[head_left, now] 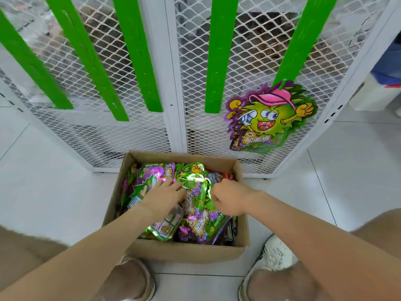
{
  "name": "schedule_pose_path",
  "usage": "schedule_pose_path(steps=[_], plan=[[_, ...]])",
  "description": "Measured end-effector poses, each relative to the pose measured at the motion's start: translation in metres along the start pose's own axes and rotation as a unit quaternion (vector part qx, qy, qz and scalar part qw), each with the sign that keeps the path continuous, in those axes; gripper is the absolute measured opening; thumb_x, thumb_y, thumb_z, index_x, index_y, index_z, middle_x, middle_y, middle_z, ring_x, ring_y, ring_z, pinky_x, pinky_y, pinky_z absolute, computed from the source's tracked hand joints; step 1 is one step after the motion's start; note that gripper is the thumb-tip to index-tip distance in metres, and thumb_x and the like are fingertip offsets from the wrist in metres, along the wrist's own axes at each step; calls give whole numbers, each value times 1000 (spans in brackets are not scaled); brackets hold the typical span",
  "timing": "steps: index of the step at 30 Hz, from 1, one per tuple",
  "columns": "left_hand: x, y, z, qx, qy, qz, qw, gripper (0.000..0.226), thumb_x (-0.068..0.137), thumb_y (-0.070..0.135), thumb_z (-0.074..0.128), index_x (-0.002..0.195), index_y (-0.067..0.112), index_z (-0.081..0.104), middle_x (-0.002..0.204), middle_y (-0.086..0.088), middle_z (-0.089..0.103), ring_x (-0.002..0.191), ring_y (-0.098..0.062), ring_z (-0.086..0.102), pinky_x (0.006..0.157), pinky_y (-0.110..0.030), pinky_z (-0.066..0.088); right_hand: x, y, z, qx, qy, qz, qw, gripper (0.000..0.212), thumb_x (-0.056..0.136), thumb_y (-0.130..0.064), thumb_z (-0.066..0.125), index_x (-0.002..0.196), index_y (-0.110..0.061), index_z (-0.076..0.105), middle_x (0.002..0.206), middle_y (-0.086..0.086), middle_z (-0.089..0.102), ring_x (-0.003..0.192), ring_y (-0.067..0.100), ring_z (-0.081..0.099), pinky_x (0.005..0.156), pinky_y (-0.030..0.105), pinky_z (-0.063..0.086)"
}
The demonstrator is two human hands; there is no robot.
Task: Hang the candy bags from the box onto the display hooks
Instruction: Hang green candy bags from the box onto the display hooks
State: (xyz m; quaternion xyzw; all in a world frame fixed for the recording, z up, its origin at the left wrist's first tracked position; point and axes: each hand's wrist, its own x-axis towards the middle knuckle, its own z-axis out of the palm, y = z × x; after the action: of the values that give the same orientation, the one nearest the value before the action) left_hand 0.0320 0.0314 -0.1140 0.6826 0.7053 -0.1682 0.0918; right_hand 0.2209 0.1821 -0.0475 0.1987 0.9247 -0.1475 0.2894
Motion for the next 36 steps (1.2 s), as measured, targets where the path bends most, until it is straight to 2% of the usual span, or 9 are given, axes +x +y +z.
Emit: schedule_pose_path(steps=[3,9,14,19,24,26,28,33,36], plan=[[8,-6,-20,-76,60,-8,995,24,93,24,75,95,30,51,94,7,65,110,-24,54,99,-43,36,3,-2,-4,14,-2,-7,1000,21,91,-12,55,77,0,66,66,17,58,66,35,60,68,56,58],[12,-17,-75,-278,47,-55,958,11,101,26,68,109,29,61,98,1,71,92,-24,66,79,-41,54,-16,2,-31,73,76,-4,994,13,101,-27,57,111,-22,63,91,4,59,95,30,62,88,45,57],[2,-20,-136,-378,135,-116,908,22,109,13,51,99,3,68,81,-11,64,71,-22,53,68,-36,39,-50,0,-52,53,142,-86,985,102,59,-57,93,139,-35,34,139,-2,42,129,23,44,103,49,47],[-16,-18,-175,-582,177,-265,748,23,105,2,49,87,3,65,68,-13,53,56,-23,48,45,-20,38,-90,-10,-67,-44,179,-125,975,149,45,-67,96,161,-42,6,171,2,-5,158,27,3,124,53,23],[-36,-21,-210,-697,125,-317,631,21,102,1,57,81,5,58,77,-13,60,31,-7,56,35,-21,48,-130,0,-89,98,253,-181,945,86,82,-15,73,157,-44,41,164,-10,27,144,9,38,107,24,42],[-43,-17,-221,-753,109,-294,579,25,103,1,56,78,4,62,78,-13,65,36,-9,62,38,-24,53,-141,4,-99,178,370,-196,891,44,93,-12,73,133,-32,71,134,-9,65,122,3,60,102,29,50],[-50,-4,-237,-830,109,-240,492,31,103,11,56,76,6,71,77,-13,73,54,-17,72,53,-39,64,-150,13,-112,261,459,-162,834,13,101,-23,70,90,-30,75,81,-12,69,78,2,63,76,33,51],[-53,14,-270,-807,163,-133,552,48,101,65,48,97,26,76,97,5,78,92,-17,71,92,-41,46,-165,37,-143,364,381,-145,838,6,97,-16,75,99,-22,75,83,3,74,76,6,63,78,35,56],[-57,27,-285,-726,229,-50,647,48,95,67,58,116,30,80,115,-1,80,108,-21,76,106,-47,52,-163,45,-143,414,309,-115,848,11,94,-22,80,101,-15,74,98,21,74,85,24,73,89,56,59]])
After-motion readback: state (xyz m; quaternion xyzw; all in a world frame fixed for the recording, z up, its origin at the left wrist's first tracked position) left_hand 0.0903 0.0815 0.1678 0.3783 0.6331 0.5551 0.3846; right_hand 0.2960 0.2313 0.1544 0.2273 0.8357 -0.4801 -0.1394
